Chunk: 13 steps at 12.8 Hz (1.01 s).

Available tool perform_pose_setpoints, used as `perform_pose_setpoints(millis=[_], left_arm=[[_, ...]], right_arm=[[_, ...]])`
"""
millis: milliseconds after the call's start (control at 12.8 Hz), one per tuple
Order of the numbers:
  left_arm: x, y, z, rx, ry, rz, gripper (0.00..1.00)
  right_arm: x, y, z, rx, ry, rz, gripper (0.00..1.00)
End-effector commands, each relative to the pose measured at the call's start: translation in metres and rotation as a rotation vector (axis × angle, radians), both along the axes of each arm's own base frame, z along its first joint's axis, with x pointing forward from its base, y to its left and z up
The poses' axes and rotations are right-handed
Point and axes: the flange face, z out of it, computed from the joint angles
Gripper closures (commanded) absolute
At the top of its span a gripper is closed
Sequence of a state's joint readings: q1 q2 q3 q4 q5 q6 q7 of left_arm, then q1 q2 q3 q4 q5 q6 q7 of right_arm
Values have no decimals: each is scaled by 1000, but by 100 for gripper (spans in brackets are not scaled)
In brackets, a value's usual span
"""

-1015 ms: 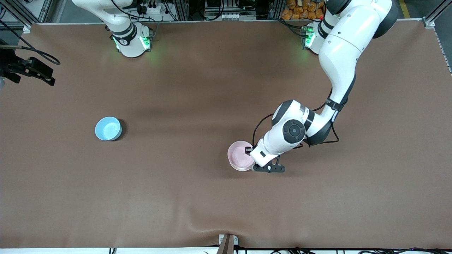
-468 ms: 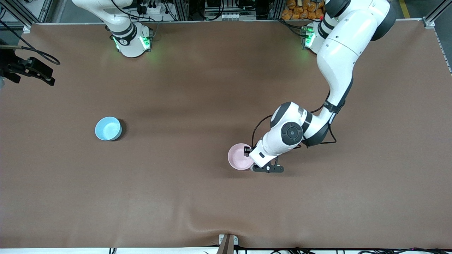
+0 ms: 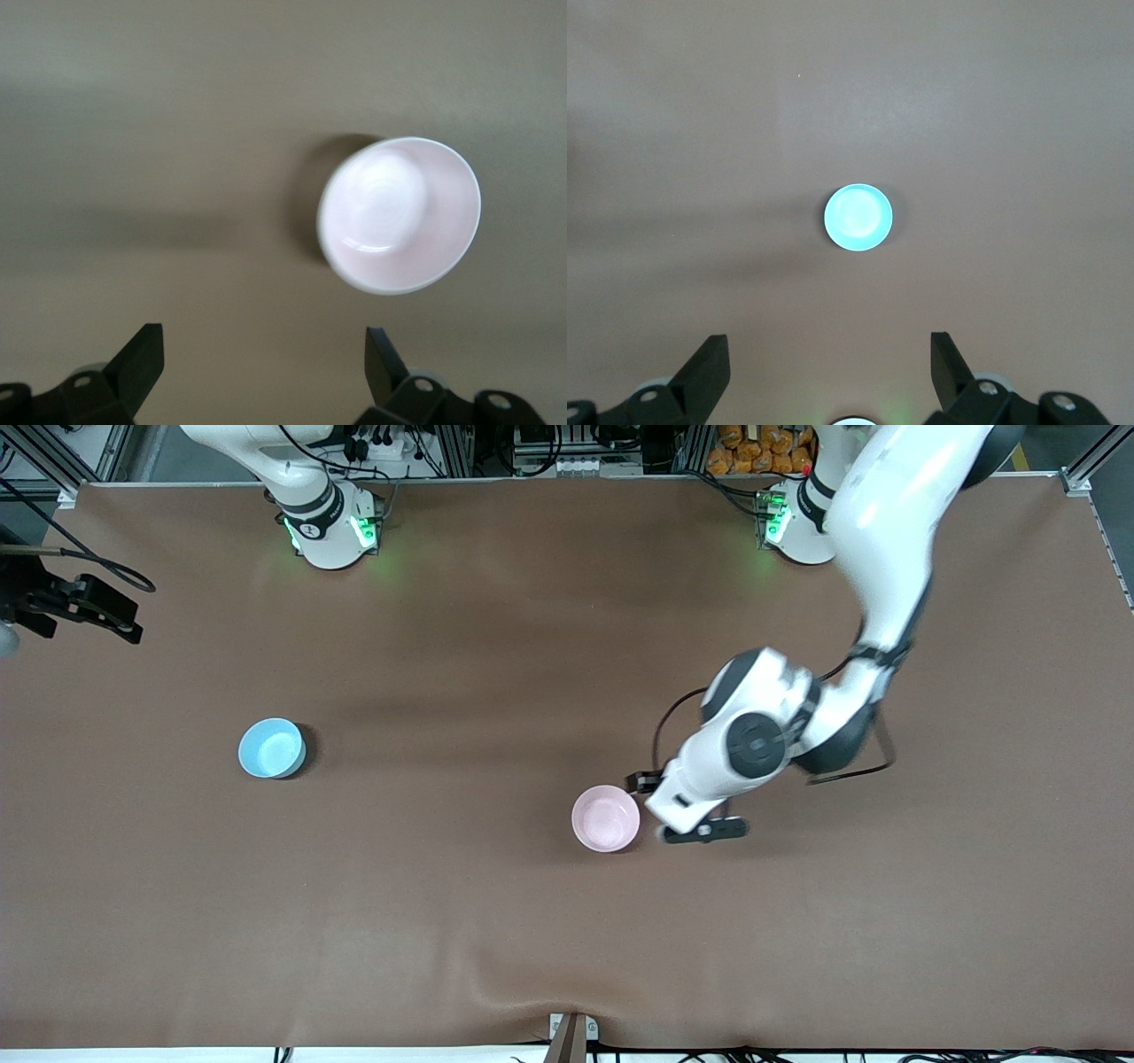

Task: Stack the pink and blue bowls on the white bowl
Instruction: 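Lower the pink bowl into the white bowl and open the left gripper, then withdraw the left gripper while the right gripper reaches the blue bowl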

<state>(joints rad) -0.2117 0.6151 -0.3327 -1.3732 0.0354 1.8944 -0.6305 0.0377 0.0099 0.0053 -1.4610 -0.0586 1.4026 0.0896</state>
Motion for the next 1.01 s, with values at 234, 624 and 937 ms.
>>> perform_pose_setpoints(millis=[234,624,937], left_arm=[[-6,181,176,81,-87,204,0],[-52,293,266,124,-110,171,0],[-74,306,288,141,-109,168,0]], right_arm=[[52,29,-92,-27,139,29,0],[68,25,-241,28,137,9,0],[45,11,-319,34,129,-1,0]])
